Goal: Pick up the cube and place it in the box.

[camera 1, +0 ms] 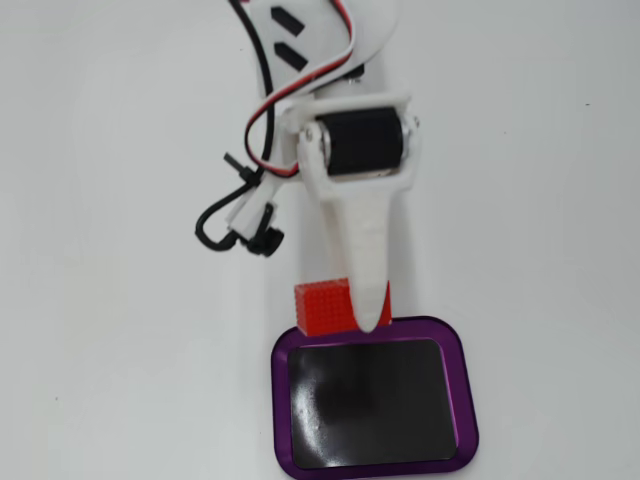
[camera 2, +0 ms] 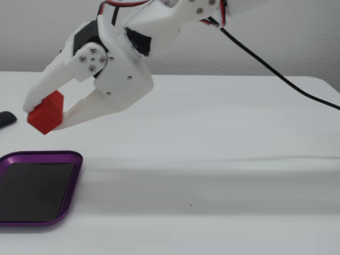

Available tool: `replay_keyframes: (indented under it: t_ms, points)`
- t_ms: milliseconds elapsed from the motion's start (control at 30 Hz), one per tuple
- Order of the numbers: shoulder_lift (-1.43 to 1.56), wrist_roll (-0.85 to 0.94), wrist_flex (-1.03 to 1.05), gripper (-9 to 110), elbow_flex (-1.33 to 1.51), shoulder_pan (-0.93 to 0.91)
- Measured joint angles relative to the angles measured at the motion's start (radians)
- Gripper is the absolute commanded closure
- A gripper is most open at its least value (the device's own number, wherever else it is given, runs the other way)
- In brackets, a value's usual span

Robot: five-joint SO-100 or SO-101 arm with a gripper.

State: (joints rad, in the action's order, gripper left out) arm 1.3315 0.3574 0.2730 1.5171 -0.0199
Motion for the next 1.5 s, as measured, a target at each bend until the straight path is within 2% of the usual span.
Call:
replay_keyframes:
  t_ms: [233,833,1167,1500]
  points:
    - [-0.143,0.003,-0.002,102,-0.123,0.012]
    - [-0.144,0.003,-0.003,102,-0.110,0.052]
    - [-0.144,0.003,-0.003,90,-0.110,0.061]
    - [-0.144,0.003,-0.003,90,-0.110,0.054]
